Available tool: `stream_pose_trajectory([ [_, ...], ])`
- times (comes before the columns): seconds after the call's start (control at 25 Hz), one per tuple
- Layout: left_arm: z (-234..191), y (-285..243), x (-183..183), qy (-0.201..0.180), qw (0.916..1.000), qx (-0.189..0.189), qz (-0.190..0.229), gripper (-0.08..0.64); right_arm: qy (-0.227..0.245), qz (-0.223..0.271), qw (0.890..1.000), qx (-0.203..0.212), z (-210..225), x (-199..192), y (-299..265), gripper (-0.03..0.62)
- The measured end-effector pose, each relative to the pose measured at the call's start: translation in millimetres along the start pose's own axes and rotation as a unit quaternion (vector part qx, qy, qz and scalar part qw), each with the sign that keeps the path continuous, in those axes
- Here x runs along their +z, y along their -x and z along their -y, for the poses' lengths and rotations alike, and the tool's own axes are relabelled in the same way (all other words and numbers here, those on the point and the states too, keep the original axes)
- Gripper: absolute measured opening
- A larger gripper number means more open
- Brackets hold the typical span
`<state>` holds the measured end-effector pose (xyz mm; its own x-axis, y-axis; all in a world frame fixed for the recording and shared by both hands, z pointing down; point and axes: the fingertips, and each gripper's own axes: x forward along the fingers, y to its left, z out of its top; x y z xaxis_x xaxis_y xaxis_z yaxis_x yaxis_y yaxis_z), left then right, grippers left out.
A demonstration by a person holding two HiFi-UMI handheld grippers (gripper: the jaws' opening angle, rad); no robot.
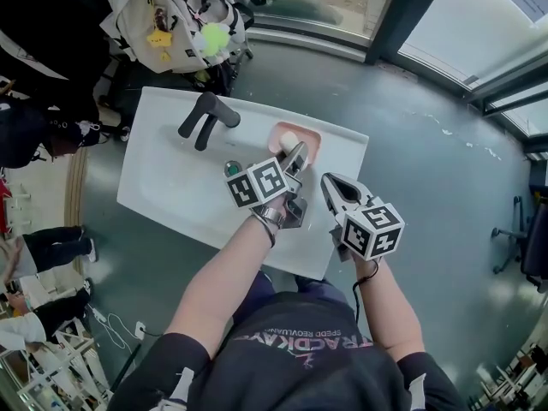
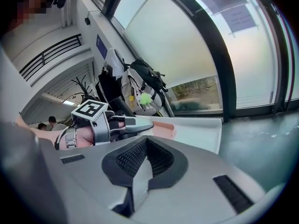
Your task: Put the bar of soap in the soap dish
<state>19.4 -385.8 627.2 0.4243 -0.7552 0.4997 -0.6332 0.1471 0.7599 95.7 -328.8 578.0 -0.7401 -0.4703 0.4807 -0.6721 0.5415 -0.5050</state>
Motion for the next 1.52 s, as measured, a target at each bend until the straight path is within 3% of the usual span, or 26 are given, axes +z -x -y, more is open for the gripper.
stream_pose_trajectory([
  [0.36,-13.1,-4.9,1.9,0.029,0.9988,0.038,0.011,0.169,-0.003,0.003,1.000,0.001,2.5,3.4,0.4,0.009],
  [0.64,-14.7,-6.7,4.7,0.049,0.9977,0.042,0.020,0.170,-0.006,0.003,1.000,0.002,3.8,5.3,0.8,0.009],
  [1.16,-14.5,-0.1,7.8,0.029,0.9983,0.044,0.024,0.169,-0.005,0.005,1.000,0.003,3.5,6.3,-0.2,0.009],
  [1.52,-15.0,10.9,6.4,-0.012,0.9985,0.050,0.018,0.169,-0.002,0.002,1.000,0.012,-5.5,6.5,-5.1,0.009],
])
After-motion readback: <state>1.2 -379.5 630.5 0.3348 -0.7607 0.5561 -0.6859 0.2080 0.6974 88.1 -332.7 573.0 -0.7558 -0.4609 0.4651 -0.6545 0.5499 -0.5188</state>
